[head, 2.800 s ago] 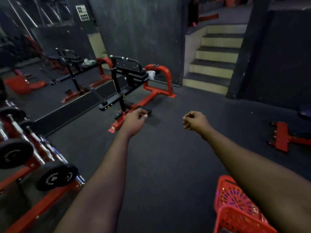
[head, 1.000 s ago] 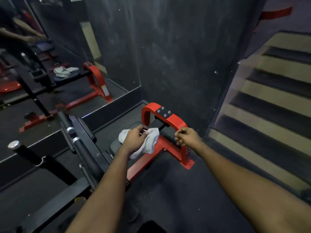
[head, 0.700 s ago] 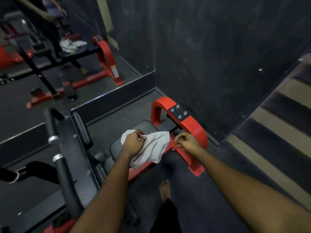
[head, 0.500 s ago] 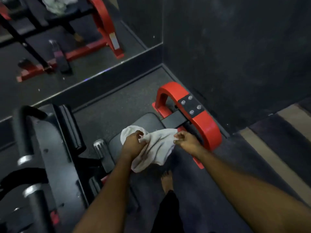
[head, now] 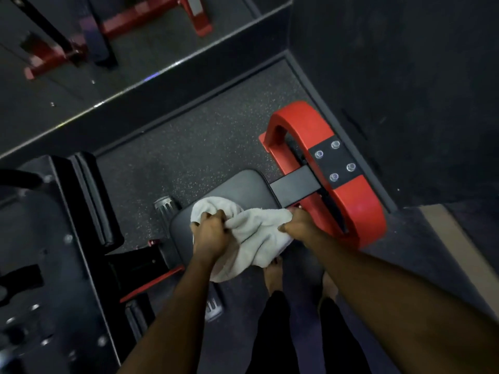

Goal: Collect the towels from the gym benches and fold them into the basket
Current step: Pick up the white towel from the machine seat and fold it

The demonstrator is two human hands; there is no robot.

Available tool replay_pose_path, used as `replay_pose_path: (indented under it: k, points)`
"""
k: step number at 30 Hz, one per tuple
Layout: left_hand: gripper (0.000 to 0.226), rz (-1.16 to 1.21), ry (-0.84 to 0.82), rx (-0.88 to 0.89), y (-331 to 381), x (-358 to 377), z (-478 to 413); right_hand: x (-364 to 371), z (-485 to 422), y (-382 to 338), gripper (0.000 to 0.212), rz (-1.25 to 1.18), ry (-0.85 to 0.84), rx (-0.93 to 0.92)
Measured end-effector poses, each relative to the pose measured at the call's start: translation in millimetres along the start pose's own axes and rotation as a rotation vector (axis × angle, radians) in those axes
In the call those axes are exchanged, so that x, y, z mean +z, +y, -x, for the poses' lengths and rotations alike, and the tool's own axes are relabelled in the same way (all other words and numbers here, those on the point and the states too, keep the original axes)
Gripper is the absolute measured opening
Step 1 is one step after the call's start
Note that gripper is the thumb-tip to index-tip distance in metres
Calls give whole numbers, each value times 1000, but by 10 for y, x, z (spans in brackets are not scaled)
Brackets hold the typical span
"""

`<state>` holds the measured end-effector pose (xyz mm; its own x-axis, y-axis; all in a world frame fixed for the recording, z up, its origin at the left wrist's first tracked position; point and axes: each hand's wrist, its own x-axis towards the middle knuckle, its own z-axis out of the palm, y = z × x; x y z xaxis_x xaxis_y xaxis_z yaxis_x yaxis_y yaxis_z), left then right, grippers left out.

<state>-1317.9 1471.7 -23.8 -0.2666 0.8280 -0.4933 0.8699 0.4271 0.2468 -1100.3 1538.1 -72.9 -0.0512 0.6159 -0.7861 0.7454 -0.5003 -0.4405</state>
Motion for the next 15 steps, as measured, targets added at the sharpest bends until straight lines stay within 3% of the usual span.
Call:
replay_pose_path:
  k: [4, 8, 13, 15]
  points:
    - [10, 60, 48, 55, -4, -406, 106, -404, 269, -294, 20, 56, 50, -186]
    - [13, 132, 205, 106, 94, -982, 359, -994, 677, -685, 42, 46, 99, -442]
    - [19, 213, 337, 172, 378, -1745, 628, -1747, 1210, -1178, 26, -54, 41, -667]
    - [22, 240, 392, 241, 523, -2068, 747, -2037, 1459, -1410, 31, -23, 30, -724]
